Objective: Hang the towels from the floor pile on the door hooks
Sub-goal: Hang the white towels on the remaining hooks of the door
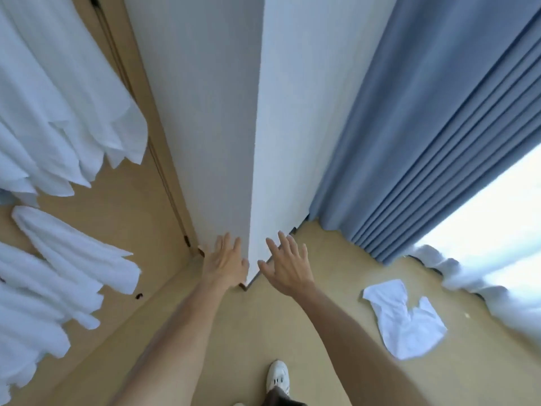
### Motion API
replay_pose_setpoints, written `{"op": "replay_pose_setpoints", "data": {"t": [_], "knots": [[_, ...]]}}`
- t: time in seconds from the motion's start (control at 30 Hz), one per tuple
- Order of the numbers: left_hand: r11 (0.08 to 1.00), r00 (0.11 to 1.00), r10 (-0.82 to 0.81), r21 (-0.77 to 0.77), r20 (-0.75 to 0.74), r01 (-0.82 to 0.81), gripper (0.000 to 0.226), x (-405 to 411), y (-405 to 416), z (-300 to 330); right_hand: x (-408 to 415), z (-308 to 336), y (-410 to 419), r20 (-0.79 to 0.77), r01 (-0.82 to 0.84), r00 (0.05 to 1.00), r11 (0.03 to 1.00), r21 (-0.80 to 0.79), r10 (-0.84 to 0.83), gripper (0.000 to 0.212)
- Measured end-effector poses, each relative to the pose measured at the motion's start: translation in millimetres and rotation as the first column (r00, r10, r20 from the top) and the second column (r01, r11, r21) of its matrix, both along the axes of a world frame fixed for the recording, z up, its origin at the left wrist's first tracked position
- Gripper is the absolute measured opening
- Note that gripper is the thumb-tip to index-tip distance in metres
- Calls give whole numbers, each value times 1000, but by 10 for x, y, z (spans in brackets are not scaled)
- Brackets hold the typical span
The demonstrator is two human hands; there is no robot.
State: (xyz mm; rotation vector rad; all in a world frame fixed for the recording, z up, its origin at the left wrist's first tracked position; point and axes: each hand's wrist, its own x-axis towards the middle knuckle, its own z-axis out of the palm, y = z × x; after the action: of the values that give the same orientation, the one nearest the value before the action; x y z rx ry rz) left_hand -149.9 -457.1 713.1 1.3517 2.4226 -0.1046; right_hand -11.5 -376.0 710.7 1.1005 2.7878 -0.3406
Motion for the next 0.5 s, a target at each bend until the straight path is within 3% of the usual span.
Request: {"op": "replay_pose_setpoints", "data": {"t": [0.2, 0.37, 0.5], "knots": [[949, 949, -315, -7, -7, 315, 54, 1111, 889, 78, 1344, 99, 475, -51, 319, 947, 947, 38, -317, 59], [848, 848, -530, -14, -33, 530, 52, 2390, 1606, 107, 2666, 114, 741, -89, 572, 818, 820, 20, -568, 74], [759, 758, -650, -6, -56, 651, 50, 3590, 2079, 53, 3864, -24, 943, -73, 696, 717, 716, 44, -693, 70]]}}
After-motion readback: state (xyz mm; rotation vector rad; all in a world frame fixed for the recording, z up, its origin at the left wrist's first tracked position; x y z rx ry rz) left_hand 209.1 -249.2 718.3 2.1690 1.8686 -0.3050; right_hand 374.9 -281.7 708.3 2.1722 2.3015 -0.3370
